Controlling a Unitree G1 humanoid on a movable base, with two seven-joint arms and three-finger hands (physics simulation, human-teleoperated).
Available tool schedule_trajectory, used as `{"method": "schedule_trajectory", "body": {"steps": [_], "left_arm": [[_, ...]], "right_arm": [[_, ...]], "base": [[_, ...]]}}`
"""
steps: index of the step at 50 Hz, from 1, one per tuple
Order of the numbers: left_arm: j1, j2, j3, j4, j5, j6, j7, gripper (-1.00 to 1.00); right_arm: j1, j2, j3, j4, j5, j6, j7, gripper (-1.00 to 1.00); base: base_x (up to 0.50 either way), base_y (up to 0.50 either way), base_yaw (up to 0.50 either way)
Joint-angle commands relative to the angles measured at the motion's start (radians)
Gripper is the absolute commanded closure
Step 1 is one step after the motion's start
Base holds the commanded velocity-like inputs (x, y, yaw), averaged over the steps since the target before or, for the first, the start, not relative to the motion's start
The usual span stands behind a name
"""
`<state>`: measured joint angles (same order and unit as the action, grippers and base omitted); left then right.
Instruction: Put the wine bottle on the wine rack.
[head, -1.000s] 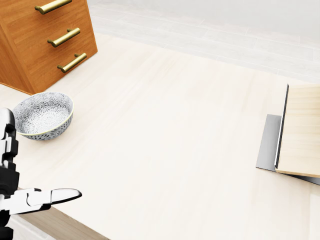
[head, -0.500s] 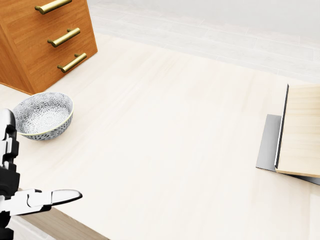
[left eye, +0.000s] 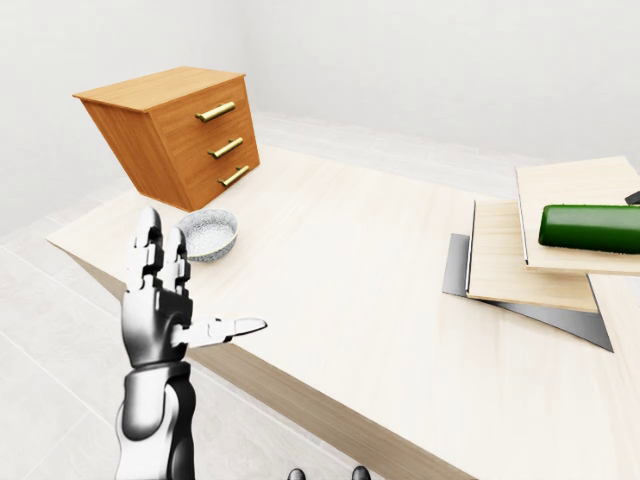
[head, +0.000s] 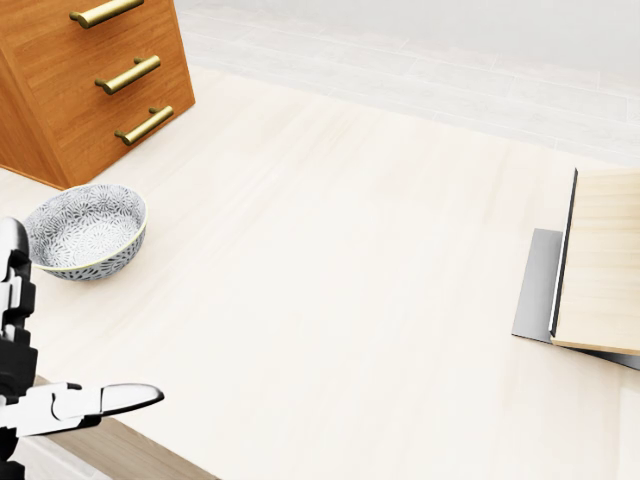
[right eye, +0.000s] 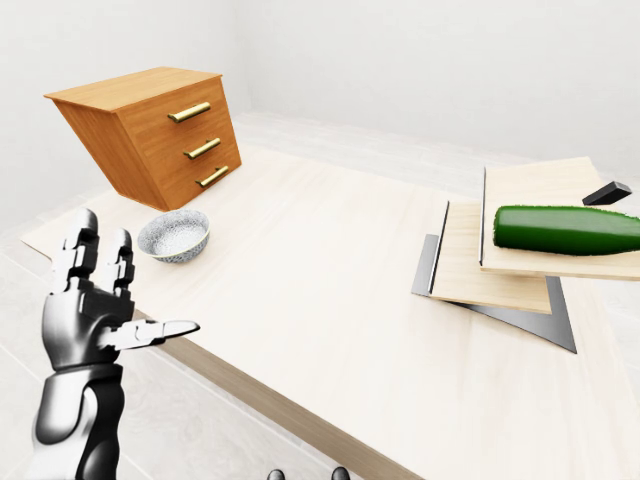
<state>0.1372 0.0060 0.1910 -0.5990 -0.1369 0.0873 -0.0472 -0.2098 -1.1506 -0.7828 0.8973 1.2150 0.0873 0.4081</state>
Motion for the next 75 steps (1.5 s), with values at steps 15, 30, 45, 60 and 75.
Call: {"method": "schedule_trajectory", "body": {"steps": [15, 30, 45, 60, 75], "left_arm": [[0.003, -0.003, -0.005, -0.039, -0.001, 0.0, 0.003, -1.0], [0.013, -0.006, -0.003, -0.057, -0.007, 0.0, -0.003, -1.0], [0.016, -0.007, 0.006, -0.072, -0.014, 0.0, -0.007, -1.0], [0.016, -0.008, 0.007, -0.063, -0.011, 0.0, -0.01, -1.0], [0.028, -0.013, 0.004, -0.095, -0.014, 0.0, -0.014, -1.0]], "right_arm": [[0.114, 0.044, -0.37, -0.579, 0.23, 0.0, -0.326, -1.0], [0.14, 0.037, -0.477, -0.79, 0.506, 0.0, -0.533, -1.0], [0.173, 0.035, -0.514, -0.832, 0.58, 0.0, -0.574, -1.0], [0.185, 0.047, -0.529, -0.861, 0.596, 0.0, -0.577, -1.0], [0.226, 0.077, -0.615, -1.053, 0.744, 0.0, -0.646, -1.0]], "base": [[0.0, 0.0, 0.0], [0.0, 0.0, 0.0], [0.0, 0.0, 0.0], [0.0, 0.0, 0.0], [0.0, 0.0, 0.0]]}}
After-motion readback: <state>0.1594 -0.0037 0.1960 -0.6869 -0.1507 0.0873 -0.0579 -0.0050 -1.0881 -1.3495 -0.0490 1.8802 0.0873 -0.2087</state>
